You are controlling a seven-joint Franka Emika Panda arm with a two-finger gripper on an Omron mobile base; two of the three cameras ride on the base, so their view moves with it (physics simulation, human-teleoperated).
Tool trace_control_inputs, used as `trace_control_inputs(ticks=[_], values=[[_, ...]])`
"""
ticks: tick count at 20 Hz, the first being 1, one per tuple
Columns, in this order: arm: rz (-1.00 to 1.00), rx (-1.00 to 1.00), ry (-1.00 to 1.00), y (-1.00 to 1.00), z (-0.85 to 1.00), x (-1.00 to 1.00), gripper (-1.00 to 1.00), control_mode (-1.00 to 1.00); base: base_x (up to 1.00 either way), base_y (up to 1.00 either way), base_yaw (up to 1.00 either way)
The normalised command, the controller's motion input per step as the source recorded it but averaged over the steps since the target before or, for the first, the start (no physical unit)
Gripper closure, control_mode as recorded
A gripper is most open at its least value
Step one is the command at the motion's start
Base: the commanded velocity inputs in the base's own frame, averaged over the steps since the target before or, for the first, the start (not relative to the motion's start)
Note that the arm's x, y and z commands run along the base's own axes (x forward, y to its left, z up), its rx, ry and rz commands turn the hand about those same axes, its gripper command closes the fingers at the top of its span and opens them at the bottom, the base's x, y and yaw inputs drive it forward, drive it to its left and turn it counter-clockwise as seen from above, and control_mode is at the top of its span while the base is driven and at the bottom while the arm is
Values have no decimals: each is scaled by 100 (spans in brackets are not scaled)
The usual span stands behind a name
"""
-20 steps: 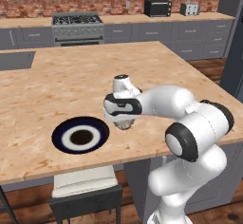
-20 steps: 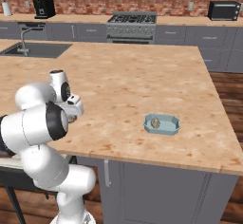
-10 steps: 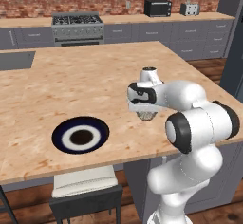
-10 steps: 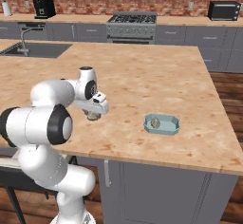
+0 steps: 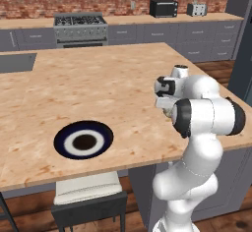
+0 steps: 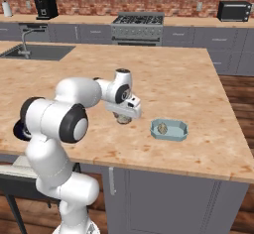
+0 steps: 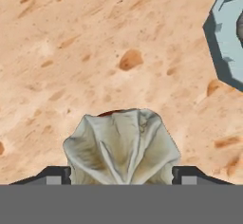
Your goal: Place two dumplings into each of the tupperware containers and then place the containers in the fridge.
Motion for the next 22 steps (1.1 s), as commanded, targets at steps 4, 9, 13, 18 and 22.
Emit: trace_control_inputs(ticks=[4,9,13,18,22], values=[[0,-8,-11,-93,0,0,100,-100,0,0,0],[1,-1,-13,-99,-5,21,100,-100,0,0,0],[0,0,-1,-100,-18,28,100,-100,0,0,0],[0,1,1,-97,7,26,100,-100,0,0,0],[0,3,13,-69,18,15,100,-100,0,0,0]])
